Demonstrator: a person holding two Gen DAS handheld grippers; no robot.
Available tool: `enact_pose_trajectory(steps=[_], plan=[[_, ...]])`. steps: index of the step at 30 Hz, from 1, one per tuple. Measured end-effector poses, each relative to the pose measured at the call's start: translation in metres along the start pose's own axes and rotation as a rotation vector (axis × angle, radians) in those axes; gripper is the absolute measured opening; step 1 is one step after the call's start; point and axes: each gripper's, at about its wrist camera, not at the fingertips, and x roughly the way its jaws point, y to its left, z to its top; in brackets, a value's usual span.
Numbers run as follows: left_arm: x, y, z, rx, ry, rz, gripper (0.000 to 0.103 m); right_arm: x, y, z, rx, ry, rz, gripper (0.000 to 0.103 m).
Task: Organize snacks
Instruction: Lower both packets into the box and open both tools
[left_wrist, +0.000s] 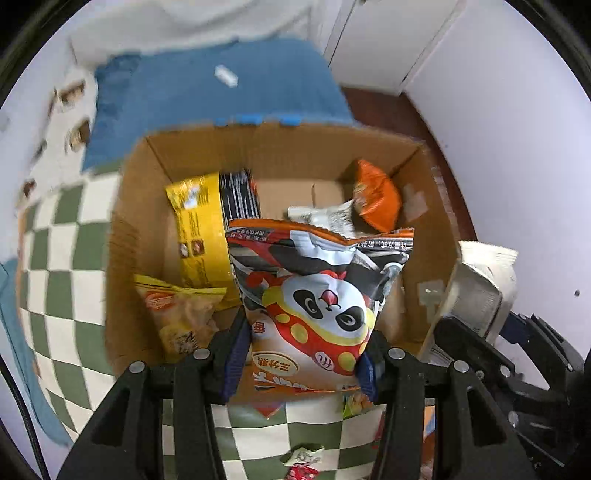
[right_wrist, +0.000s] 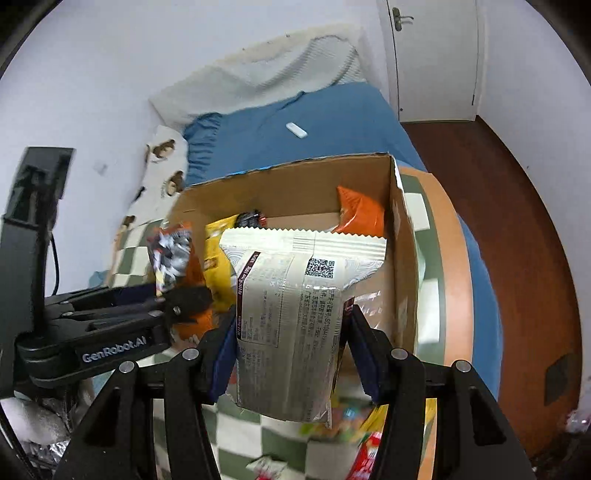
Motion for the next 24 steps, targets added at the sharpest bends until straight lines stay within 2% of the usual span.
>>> enact_pose_trajectory(steps=[4, 7, 15, 17, 19, 20, 21, 22, 24], plan=[[0.042, 0.011, 0.017, -0.037, 0.119, 0.002, 0.047, 0.038, -0.009, 0.021, 0.006, 0.1, -0.015, 0.058], [0.065, 0.015, 0.022, -0.048, 0.177, 0.011, 0.047, 0.069, -0.013, 0.026, -0.011, 0.17, -0.041, 0.058], [0.086, 0.015, 0.023, -0.06, 0.234, 0.023, 0.048, 0.113, -0.019, 0.018, -0.035, 0.303, -0.062, 0.059], [0.092, 0.017, 0.028, -0.07, 0.239, 0.024, 0.048, 0.124, -0.019, 0.018, -0.038, 0.348, -0.063, 0.066], [0.095, 0.018, 0.028, -0.068, 0.229, 0.029, 0.061, 0.129, -0.017, 0.018, -0.047, 0.374, -0.06, 0.075], [0.095, 0.018, 0.028, -0.067, 0.222, 0.031, 0.077, 0.13, -0.016, 0.018, -0.058, 0.383, -0.068, 0.085], [0.094, 0.018, 0.028, -0.068, 0.215, 0.031, 0.088, 0.131, -0.016, 0.019, -0.062, 0.389, -0.083, 0.09], [0.094, 0.019, 0.028, -0.07, 0.208, 0.033, 0.091, 0.131, -0.016, 0.019, -0.063, 0.389, -0.09, 0.093], [0.091, 0.021, 0.028, -0.071, 0.197, 0.046, 0.091, 0.132, -0.017, 0.02, -0.062, 0.391, -0.095, 0.093]])
